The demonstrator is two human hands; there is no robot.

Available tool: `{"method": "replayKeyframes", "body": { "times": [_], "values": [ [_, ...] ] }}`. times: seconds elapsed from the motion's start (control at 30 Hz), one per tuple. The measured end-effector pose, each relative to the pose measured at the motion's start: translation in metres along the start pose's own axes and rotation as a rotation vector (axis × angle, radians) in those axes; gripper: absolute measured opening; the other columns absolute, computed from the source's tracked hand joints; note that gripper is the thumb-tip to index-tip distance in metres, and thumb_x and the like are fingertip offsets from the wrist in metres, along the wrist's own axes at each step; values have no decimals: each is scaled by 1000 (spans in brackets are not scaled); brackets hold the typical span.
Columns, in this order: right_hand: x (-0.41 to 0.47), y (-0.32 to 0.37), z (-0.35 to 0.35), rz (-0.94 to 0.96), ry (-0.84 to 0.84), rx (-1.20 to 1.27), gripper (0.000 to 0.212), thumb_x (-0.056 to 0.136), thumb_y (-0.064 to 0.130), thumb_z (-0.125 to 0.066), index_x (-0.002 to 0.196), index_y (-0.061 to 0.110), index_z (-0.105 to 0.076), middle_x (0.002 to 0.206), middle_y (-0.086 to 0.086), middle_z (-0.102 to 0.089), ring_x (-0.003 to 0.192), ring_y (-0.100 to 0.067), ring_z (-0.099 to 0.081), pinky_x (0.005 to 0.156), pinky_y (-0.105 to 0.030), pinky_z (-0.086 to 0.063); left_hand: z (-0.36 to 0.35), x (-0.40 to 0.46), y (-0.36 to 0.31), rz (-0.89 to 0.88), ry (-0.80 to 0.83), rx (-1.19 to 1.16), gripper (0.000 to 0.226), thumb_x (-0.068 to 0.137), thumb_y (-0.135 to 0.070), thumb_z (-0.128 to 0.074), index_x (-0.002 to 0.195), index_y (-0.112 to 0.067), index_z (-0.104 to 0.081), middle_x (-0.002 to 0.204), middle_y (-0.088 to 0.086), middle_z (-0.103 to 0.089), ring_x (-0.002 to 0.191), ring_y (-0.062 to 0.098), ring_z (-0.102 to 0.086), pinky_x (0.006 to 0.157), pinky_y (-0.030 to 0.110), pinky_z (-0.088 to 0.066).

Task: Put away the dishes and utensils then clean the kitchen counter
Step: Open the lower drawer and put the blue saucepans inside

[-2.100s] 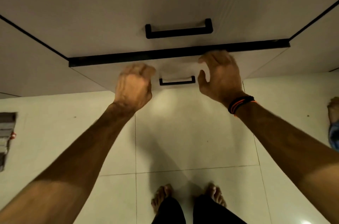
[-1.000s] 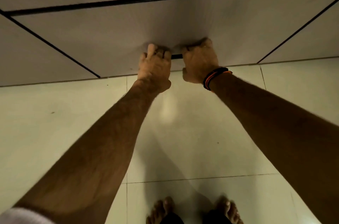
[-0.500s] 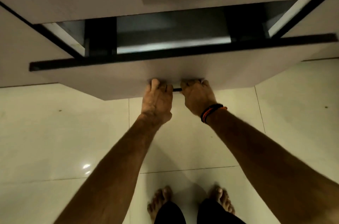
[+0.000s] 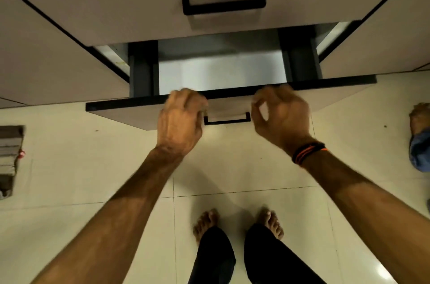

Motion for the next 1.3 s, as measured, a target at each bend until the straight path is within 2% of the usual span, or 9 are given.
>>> {"method": "replayKeyframes", "body": {
  "times": [0.07, 0.13, 0.2, 0.27, 0.37, 0.47, 0.63, 0.93, 1.3],
  "values": [
    [23, -16, 11, -64, 98, -90, 32, 84, 29, -68, 110, 11, -61, 106, -9, -65, 98, -28, -59, 82, -42, -51, 6, 19, 14, 74, 134, 149, 58, 72, -7, -76, 126, -13, -57, 130, 12, -51, 117, 31, -49, 97, 41, -47],
    [39, -39, -8, -186, 449, -126, 48, 92, 50, -58, 121, 12, -57, 114, -10, -62, 111, -31, -55, 100, -49, -44, -10, 31, 35, 183, 458, 297, 69, 79, -20, -74, 139, -15, -41, 139, 12, -45, 127, 31, -43, 107, 42, -36],
    [38, -49, -23, -246, 775, -105, 62, 93, 69, -38, 115, 15, -57, 95, -4, -63, 97, -27, -59, 101, -48, -43, -26, 28, 44, 207, 726, 360, 57, 86, -27, -66, 136, -14, -40, 128, 12, -54, 117, 30, -51, 101, 42, -40],
    [28, -50, -31, -201, 939, -146, 68, 90, 75, -36, 120, 16, -53, 95, -2, -63, 94, -26, -60, 97, -44, -46, -33, 24, 45, 193, 803, 360, 48, 88, -26, -61, 131, -14, -41, 116, 10, -59, 107, 29, -57, 94, 41, -43],
    [21, -49, -34, -95, 868, -230, 56, 96, 55, -51, 135, 16, -45, 121, -8, -62, 110, -30, -59, 101, -45, -42, -34, 16, 42, 198, 752, 335, 47, 91, -23, -57, 133, -14, -40, 121, 11, -57, 111, 31, -55, 98, 44, -40],
    [4, -46, -34, -89, 818, -228, 37, 101, 41, -48, 126, 15, -48, 107, -5, -61, 97, -27, -57, 97, -46, -43, -37, -3, 40, 182, 766, 326, 52, 92, -20, -57, 139, -12, -34, 131, 15, -49, 122, 33, -49, 104, 45, -36],
    [-43, -37, -26, -98, 857, -230, 32, 101, 40, -48, 123, 16, -47, 92, 2, -46, 87, -21, -46, 96, -45, -39, -32, -50, 25, 203, 794, 248, 55, 91, -19, -61, 139, -14, -34, 136, 15, -43, 126, 31, -44, 107, 43, -34],
    [-157, -13, 1, -134, 916, -193, 32, 101, 38, -48, 125, 17, -45, 119, -7, -56, 117, -33, -48, 105, -48, -33, -22, -164, -9, 296, 792, 221, 71, 85, -13, -65, 145, -24, -29, 144, 10, -35, 134, 31, -35, 113, 42, -26],
    [-260, 11, 23, -154, 961, -198, 41, 101, 39, -49, 135, 18, -42, 130, -9, -55, 127, -35, -44, 109, -52, -30, -14, -266, -41, 285, 805, 249, 77, 84, -19, -70, 148, -22, -26, 151, 13, -30, 138, 36, -32, 115, 48, -26]
  ]
}}
Point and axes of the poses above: each hand's wrist, its own x-axis towards the middle knuckle, its own z-axis out of the back of the hand, y = z × x, the point moved 8 cm from there along x, towards the middle knuckle
